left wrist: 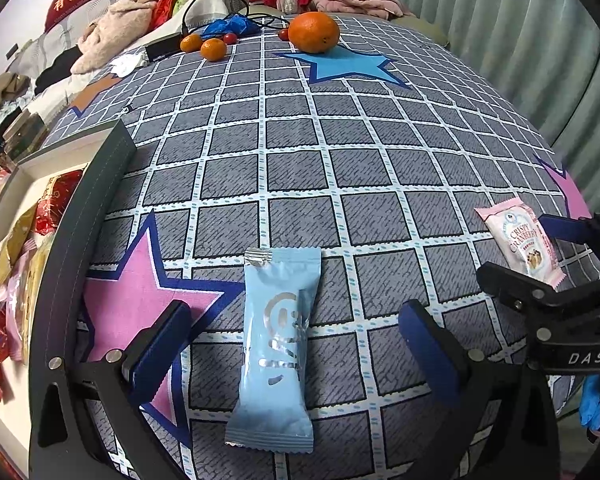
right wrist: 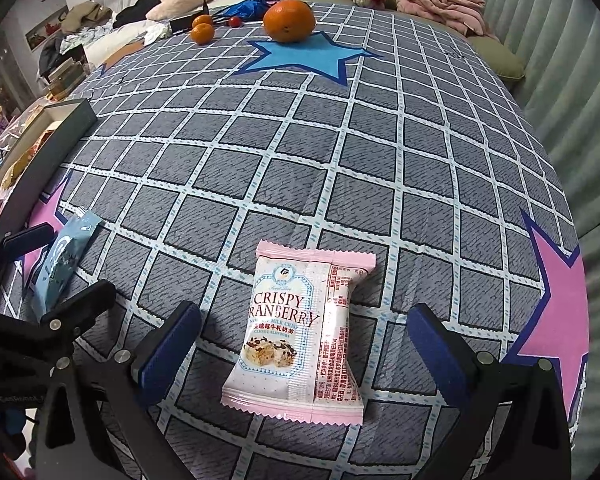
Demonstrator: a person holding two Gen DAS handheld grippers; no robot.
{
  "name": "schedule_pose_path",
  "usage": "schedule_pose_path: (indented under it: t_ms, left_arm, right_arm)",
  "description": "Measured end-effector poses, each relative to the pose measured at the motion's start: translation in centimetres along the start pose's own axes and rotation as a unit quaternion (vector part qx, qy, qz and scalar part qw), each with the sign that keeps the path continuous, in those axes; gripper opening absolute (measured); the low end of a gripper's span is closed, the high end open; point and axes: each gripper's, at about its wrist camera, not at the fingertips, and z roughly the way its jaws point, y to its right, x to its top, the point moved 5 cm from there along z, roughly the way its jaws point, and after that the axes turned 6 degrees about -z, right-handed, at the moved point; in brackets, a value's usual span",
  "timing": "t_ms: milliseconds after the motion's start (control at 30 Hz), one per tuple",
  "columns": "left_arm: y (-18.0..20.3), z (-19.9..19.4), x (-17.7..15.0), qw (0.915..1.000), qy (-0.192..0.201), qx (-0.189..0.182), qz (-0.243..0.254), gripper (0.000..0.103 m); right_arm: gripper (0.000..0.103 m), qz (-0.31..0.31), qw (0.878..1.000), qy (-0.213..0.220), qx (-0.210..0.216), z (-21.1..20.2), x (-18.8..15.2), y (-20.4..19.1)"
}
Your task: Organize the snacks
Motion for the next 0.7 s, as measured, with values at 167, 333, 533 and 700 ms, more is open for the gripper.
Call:
schedule_pose_path:
  t_ms: [167,333,533,700]
  left_arm:
    - [-0.1,-0.3,-0.4,0.9994,0.034,-0.003,-0.001,0.103]
    - [-0.2,-0.5,-0.8,0.9982,0.060,-0.006,-0.001,0.103]
    - [-0.1,-0.7,-1.0,0.9974,0.071,-0.005,-0.002,0.103]
    - [0.0,-0.8,-1.2,0.9971,0.076,-0.005,-0.002,0.103]
  right_arm:
    - [0.103,-0.004,0.999,0.036,-0.002,-0.5,-0.8,-0.1]
    - [0.103,-0.003,0.997,0.081,-0.008,-1.0,-1.5,-0.2]
    - [0.103,0.000,0.996,0.089,-0.010,-1.1,-1.5,-0.4]
    - [0.103,0.002,0.996,0.092,-0.011,-1.1,-1.6,-0.4]
